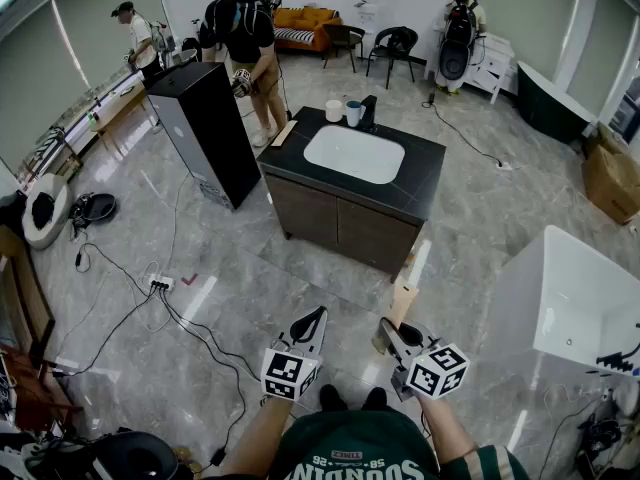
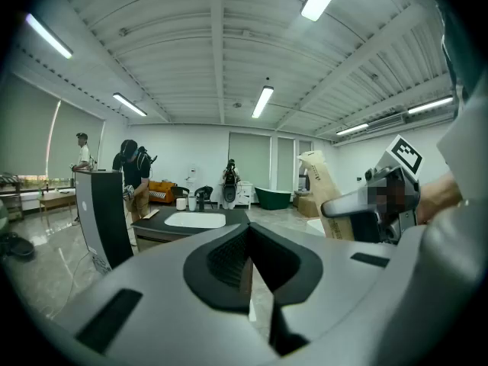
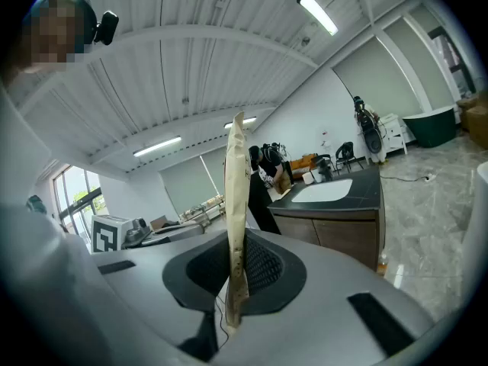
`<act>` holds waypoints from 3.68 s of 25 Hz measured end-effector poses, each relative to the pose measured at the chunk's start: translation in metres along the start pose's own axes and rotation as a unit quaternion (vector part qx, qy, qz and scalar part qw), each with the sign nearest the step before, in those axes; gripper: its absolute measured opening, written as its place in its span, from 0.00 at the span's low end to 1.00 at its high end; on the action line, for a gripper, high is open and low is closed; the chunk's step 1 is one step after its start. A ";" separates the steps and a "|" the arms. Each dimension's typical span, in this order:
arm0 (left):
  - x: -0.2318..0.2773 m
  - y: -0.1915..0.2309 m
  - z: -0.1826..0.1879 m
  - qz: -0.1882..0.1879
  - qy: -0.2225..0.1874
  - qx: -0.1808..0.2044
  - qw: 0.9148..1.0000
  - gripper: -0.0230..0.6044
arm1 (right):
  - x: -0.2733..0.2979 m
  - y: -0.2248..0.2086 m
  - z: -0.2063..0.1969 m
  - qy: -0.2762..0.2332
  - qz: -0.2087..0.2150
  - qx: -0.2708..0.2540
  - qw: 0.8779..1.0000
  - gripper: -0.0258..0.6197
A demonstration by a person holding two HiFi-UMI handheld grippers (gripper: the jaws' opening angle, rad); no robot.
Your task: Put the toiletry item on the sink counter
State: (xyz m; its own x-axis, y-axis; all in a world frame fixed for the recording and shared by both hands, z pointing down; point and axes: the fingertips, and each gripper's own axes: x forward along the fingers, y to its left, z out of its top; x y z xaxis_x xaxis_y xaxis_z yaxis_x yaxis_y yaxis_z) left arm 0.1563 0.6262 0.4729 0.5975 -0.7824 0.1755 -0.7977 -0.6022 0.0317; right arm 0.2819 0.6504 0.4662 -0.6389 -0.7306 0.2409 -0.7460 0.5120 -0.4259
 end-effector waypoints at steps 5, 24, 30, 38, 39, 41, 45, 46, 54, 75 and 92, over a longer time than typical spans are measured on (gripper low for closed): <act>0.001 0.006 0.002 -0.003 0.001 -0.001 1.000 0.05 | 0.003 0.003 0.008 -0.014 -0.003 -0.029 0.999 0.11; 0.020 0.017 -0.003 -0.005 0.008 -0.004 1.000 0.05 | 0.013 -0.002 0.006 -0.020 0.034 0.016 0.999 0.12; 0.018 0.030 -0.004 -0.003 0.010 -0.008 1.000 0.05 | 0.025 -0.001 0.004 -0.010 0.032 0.021 0.999 0.12; 0.016 0.063 -0.010 -0.005 0.009 -0.009 1.000 0.05 | 0.055 0.005 0.001 -0.015 0.031 0.027 0.999 0.12; 0.016 0.068 -0.010 -0.004 0.010 -0.010 1.000 0.05 | 0.059 0.004 0.001 -0.015 0.030 0.027 0.999 0.12; 0.017 0.076 -0.008 -0.002 0.010 -0.011 1.000 0.05 | 0.064 0.003 0.003 -0.015 0.027 0.028 0.999 0.12; 0.024 0.089 -0.005 -0.003 0.008 -0.009 1.000 0.05 | 0.076 -0.001 0.008 -0.013 0.027 0.025 0.999 0.12; 0.027 0.093 -0.004 -0.005 0.007 -0.007 1.000 0.05 | 0.081 -0.002 0.009 -0.012 0.027 0.025 0.999 0.12; 0.058 0.130 -0.002 -0.003 0.009 -0.007 1.000 0.05 | 0.128 -0.013 0.007 0.002 0.041 0.039 0.998 0.12; 0.275 0.376 0.028 -0.017 0.034 0.005 0.999 0.05 | 0.426 -0.131 0.121 0.022 0.053 0.073 0.996 0.12; 0.382 0.492 0.054 -0.030 0.043 0.006 0.999 0.05 | 0.569 -0.176 0.200 0.034 0.059 0.061 0.996 0.12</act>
State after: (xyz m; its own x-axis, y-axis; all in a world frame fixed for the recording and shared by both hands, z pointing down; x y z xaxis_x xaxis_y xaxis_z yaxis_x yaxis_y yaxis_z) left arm -0.0036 0.0230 0.5021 0.6352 -0.7280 0.2577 -0.7589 -0.6503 0.0336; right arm 0.0873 0.0545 0.5033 -0.7353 -0.6338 0.2399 -0.6389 0.5303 -0.5573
